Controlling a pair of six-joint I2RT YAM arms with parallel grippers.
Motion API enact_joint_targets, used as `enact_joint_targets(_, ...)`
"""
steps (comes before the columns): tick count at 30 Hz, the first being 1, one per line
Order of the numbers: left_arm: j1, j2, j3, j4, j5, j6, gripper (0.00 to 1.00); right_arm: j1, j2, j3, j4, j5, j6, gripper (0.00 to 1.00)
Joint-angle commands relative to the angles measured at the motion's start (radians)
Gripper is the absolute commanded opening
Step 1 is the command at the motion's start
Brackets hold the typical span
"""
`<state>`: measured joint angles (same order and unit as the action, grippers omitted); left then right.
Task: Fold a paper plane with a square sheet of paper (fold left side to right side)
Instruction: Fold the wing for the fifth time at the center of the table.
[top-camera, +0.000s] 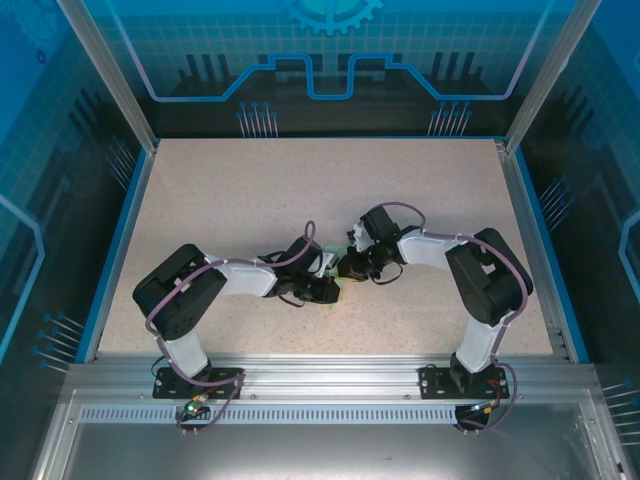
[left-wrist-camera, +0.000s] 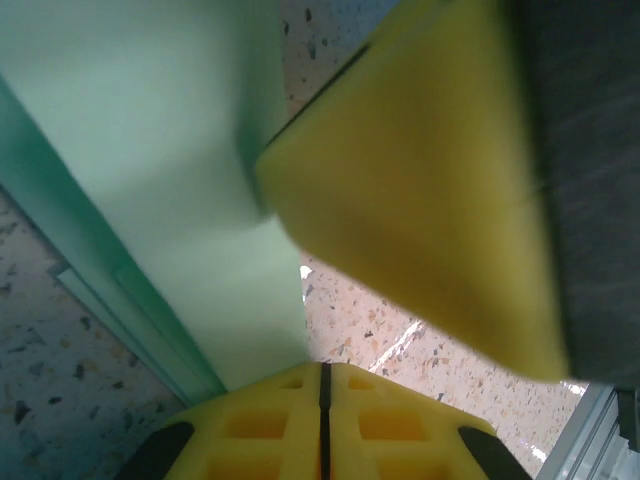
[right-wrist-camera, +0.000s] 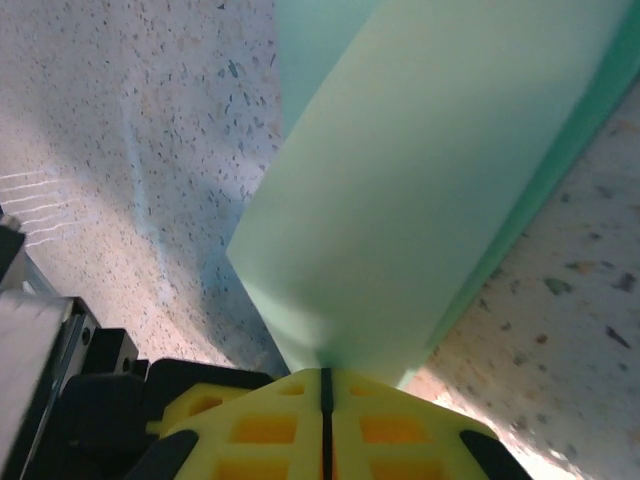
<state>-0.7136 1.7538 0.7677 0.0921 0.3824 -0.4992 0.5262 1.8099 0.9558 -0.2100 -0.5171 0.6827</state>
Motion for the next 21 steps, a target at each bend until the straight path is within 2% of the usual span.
enact_joint_targets(1, -0.024, 0.026, -0.05, -0.101, -0.035, -0.021, 0.1, 0.035, 0.041, 0.039, 0.02, -0.031, 0.018, 0.09)
enact_joint_targets(11, -0.027, 0.023, -0.056, -0.108, -0.045, -0.019, 0.09, 0.037, 0.137, 0.116, -0.069, 0.042, -0.066, 0.09)
enact_joint_targets(21, -0.028, 0.026, -0.059, -0.108, -0.05, -0.018, 0.08, -0.028, 0.195, 0.171, -0.111, 0.091, -0.161, 0.09)
